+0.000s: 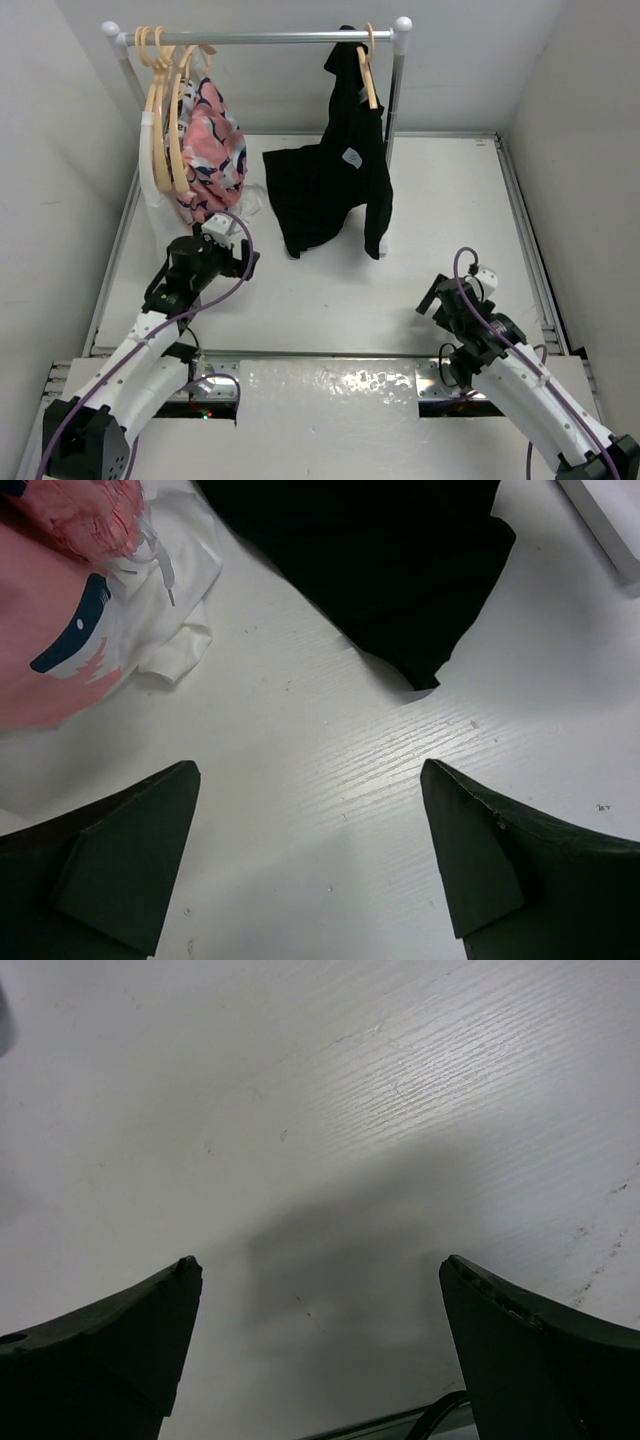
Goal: Place the t-shirt on the hanger
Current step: Reset both arms
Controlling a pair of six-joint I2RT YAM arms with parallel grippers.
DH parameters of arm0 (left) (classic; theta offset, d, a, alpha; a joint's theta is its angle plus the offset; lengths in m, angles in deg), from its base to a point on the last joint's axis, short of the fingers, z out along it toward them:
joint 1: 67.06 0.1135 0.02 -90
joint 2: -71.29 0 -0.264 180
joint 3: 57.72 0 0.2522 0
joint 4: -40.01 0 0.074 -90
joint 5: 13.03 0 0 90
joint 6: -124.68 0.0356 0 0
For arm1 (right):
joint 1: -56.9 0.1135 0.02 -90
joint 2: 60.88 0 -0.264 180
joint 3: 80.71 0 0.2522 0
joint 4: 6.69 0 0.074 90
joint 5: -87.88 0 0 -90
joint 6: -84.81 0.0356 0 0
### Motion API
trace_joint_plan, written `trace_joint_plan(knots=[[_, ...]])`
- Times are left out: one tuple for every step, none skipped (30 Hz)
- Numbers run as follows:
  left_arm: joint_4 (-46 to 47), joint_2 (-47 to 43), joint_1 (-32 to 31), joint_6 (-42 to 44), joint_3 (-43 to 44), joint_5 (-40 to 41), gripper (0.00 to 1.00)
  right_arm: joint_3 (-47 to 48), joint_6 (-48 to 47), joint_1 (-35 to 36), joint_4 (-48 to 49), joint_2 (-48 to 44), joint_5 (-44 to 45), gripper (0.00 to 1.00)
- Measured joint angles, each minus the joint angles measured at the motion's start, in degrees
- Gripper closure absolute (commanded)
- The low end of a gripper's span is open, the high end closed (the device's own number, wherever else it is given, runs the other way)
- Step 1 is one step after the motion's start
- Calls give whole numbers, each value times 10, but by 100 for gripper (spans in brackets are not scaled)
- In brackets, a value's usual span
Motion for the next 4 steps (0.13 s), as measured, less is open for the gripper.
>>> trace_joint_plan(knots=[[0,0,-2,0,0,2,11,0,7,0,0,0,4,1],[0,0,-2,0,0,3,11,0,14,0,0,1,6,1],[1,0,-3,0,0,4,11,0,17,0,0,2,7,1],[1,0,-3,0,0,4,11,0,19,0,0,3,7,1]])
